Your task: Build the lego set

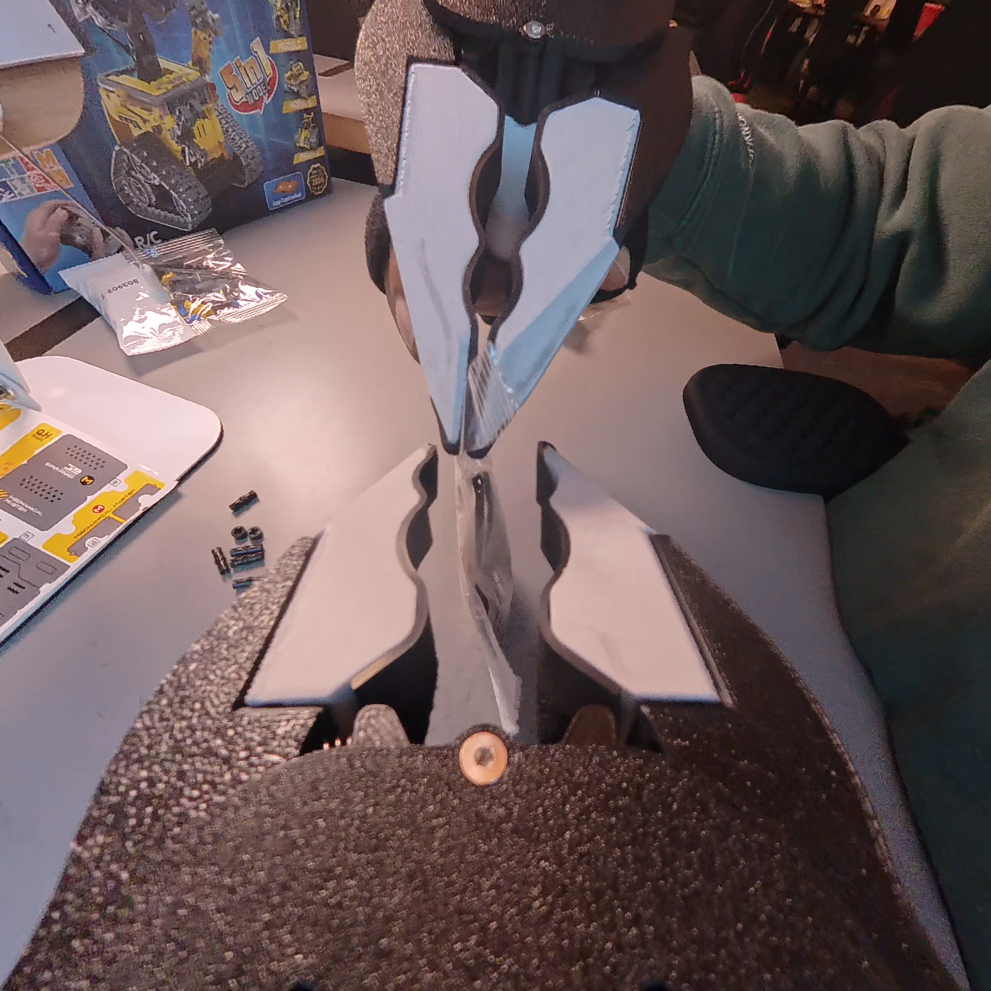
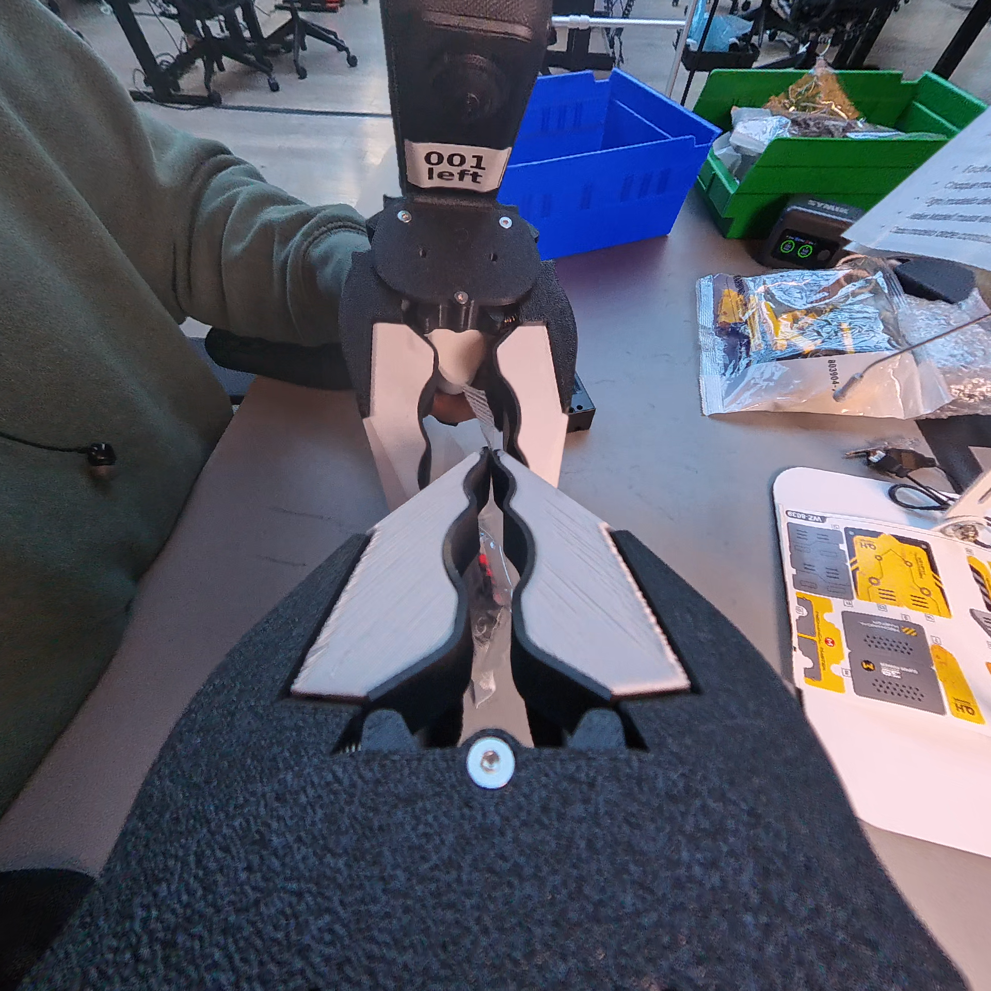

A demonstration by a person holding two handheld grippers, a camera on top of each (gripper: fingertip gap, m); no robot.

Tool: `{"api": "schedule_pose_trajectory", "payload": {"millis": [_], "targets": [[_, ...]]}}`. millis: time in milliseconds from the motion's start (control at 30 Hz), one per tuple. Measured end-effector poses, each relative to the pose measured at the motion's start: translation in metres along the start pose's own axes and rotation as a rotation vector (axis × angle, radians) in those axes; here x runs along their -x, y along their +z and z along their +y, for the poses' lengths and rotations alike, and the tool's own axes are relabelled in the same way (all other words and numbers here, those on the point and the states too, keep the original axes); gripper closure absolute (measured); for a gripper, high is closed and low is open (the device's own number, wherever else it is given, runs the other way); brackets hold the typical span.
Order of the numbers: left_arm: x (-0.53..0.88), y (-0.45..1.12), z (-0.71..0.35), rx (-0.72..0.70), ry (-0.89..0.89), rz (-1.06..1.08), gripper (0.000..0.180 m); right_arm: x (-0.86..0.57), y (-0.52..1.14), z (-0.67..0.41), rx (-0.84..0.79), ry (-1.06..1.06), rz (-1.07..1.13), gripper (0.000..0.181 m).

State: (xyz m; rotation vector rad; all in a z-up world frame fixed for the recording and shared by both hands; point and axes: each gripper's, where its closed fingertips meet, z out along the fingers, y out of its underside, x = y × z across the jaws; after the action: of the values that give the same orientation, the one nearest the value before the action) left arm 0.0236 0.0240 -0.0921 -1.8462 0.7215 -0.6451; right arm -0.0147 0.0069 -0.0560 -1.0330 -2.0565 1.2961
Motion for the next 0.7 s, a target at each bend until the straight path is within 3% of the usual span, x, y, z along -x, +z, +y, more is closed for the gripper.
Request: {"api": "schedule_pose_trajectory", "payload": {"millis": [67,133,367,467,567,700], "targets": [[0.002,0.004,0.003,0.024,0.01,-0.017,0.171,0.0,0.001,-0.001,0.003,-0.011,0.004,0.181],[0.002,0.005,0.004,0.027,0.024,-0.02,0.178,-0.002,-0.001,-0.001,0.007,-0.019,0.02,0.181],[0.002,0.004,0.006,0.034,-0.006,0.002,0.18,-0.003,-0.001,-0.005,-0.034,-0.032,0.036,0.181],[-0.002,0.012,0.027,0.111,-0.004,0.016,0.18,-0.012,-0.026,-0.051,-0.279,0.052,0.044,0.181],[-0.005,0.008,0.017,0.059,-0.009,0.018,0.18,-0.021,-0.036,-0.059,-0.236,-0.048,0.159,0.181],[-0.004,0.0,0.007,0.033,0.002,0.017,0.18,-0.053,-0.048,-0.021,-0.083,0.038,0.302,0.181]]}}
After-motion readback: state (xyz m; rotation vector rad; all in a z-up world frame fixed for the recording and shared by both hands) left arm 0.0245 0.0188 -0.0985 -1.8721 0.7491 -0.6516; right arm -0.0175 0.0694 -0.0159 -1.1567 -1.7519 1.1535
